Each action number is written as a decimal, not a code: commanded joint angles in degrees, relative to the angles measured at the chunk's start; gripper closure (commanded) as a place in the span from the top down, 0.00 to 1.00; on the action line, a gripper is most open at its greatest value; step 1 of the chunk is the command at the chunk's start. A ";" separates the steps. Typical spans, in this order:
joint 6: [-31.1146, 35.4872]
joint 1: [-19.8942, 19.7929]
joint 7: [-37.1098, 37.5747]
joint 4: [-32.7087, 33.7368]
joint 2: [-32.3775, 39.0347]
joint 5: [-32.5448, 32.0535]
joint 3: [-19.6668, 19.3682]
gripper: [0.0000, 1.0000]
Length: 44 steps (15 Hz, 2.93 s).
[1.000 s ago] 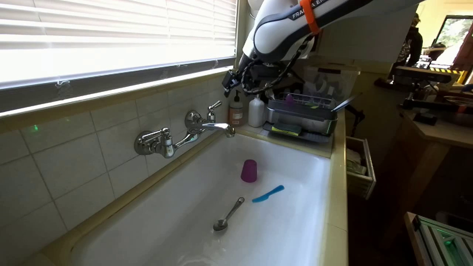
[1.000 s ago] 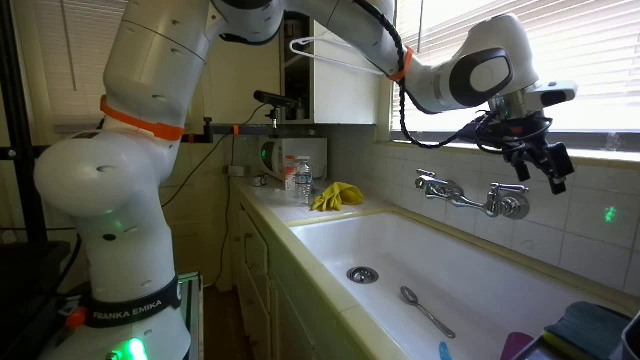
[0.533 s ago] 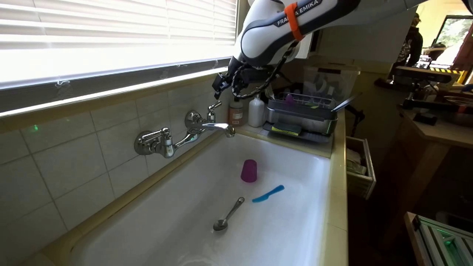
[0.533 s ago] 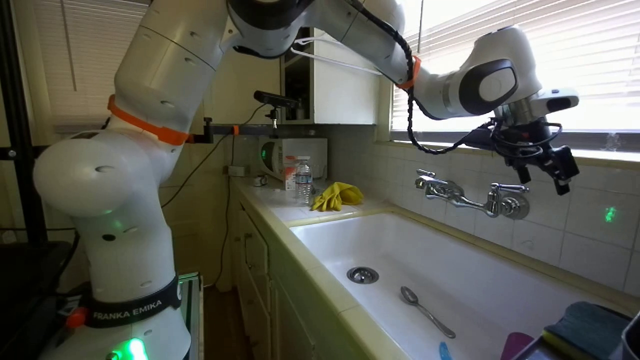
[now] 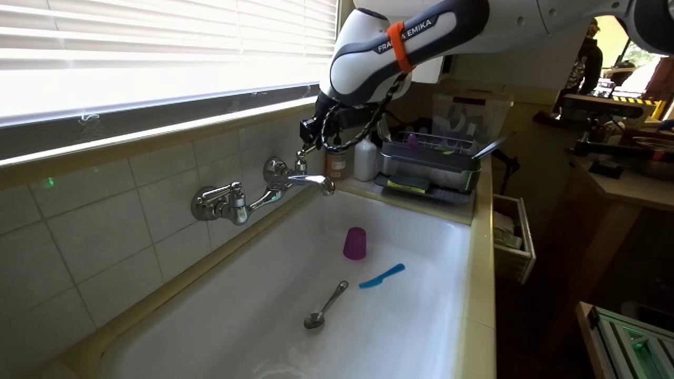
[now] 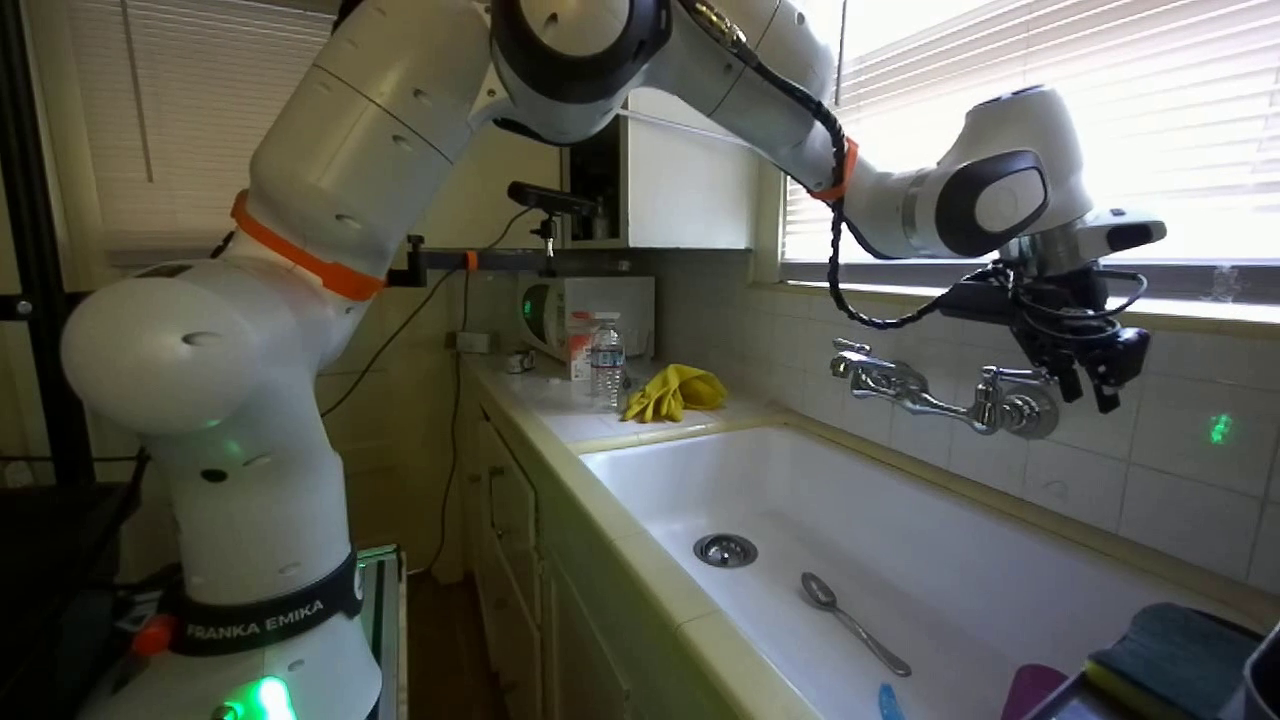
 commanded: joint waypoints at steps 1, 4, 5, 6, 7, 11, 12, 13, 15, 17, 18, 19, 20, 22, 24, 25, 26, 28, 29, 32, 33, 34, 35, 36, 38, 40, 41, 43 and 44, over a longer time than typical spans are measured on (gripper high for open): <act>-2.81 -1.68 -4.01 1.49 0.64 1.99 2.13 0.11; -2.73 -1.98 -6.22 0.85 0.20 2.13 2.94 0.00; -2.51 -2.12 -7.31 0.79 0.22 2.15 3.27 0.00; -2.17 -2.27 -8.50 0.79 0.29 2.15 3.59 0.00; -1.80 -2.26 -9.38 0.72 0.25 1.96 3.72 0.00; -0.34 -3.06 -14.17 0.73 0.61 2.36 5.22 0.00; 0.10 -3.26 -15.03 0.68 0.64 2.49 5.52 0.00; 0.41 -3.61 -16.25 0.66 0.71 2.80 6.08 0.00; 0.46 -3.97 -18.08 0.53 0.65 3.21 6.80 0.00; 1.17 -4.29 -19.84 0.42 0.72 3.74 7.53 0.00; 0.54 -4.40 -20.47 0.51 0.76 4.01 7.86 0.00; -0.64 -4.38 -20.70 0.56 0.70 4.11 7.97 0.00; -1.39 -4.12 -20.16 0.45 0.58 3.91 7.67 0.00; -2.68 -3.17 -18.13 -0.58 -0.26 2.76 6.49 0.00; -3.21 -2.86 -17.43 -1.32 -0.88 2.49 6.16 0.00; -3.80 -2.80 -17.27 -1.52 -1.11 2.52 6.14 0.00; -4.14 -2.55 -16.70 -1.83 -1.41 2.28 5.85 0.00; -5.25 -2.24 -16.02 -2.56 -2.19 2.19 5.63 0.00; -5.77 -2.08 -15.73 -2.78 -2.52 2.11 5.50 0.00; -8.03 -0.87 -12.96 -3.56 -3.70 0.96 4.16 0.00; -8.27 -0.37 -11.66 -3.52 -3.72 0.36 3.47 0.00; -9.06 -0.04 -10.80 -3.39 -3.76 0.03 3.06 0.00; -9.53 0.34 -9.86 -3.47 -3.89 -0.33 2.64 0.00; -9.74 0.69 -9.06 -3.53 -4.00 -0.61 2.25 0.00; -10.64 1.30 -7.68 -3.76 -4.28 -1.01 1.67 0.00; -11.22 1.78 -6.55 -3.91 -4.46 -1.26 1.22 0.00; -11.71 1.91 -6.22 -3.86 -4.52 -1.27 1.15 0.00; -12.28 2.15 -5.46 -3.80 -4.59 -1.47 0.90 0.00; -12.38 2.14 -5.20 -3.81 -4.63 -1.44 0.90 0.00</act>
